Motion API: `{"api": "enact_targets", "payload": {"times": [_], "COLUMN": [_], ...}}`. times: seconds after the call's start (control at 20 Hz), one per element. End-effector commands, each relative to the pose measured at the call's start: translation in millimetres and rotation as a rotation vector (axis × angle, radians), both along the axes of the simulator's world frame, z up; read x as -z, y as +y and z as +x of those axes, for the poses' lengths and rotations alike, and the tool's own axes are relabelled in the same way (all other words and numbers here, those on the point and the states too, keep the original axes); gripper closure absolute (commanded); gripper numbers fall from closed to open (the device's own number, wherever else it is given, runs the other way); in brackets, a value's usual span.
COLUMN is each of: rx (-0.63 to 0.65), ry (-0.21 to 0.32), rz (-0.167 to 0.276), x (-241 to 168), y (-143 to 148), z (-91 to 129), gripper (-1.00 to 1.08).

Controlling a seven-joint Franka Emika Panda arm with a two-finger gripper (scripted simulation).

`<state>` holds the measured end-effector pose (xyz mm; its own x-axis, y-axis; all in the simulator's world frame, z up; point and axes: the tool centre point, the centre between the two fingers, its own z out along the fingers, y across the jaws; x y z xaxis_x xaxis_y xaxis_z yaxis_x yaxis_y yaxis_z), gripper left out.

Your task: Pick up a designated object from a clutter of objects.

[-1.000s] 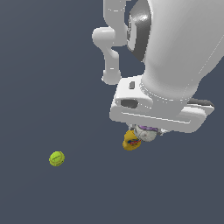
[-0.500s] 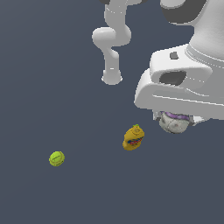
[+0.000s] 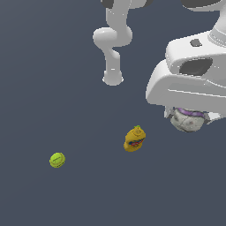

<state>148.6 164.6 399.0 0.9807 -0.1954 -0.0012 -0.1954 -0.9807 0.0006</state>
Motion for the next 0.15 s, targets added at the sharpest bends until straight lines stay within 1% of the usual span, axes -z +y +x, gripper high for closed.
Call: {"api": "enact_targets", "payload": {"times": [0.0, 0.1], "rx": [0.0, 0.0], "ry": [-0.001, -0.001], "rz": [0.0, 0.0], "x": [-2.2, -2.2], "y": [1.2, 1.2], "z": [0.5, 0.7], "gripper": [1.08, 1.08]}}
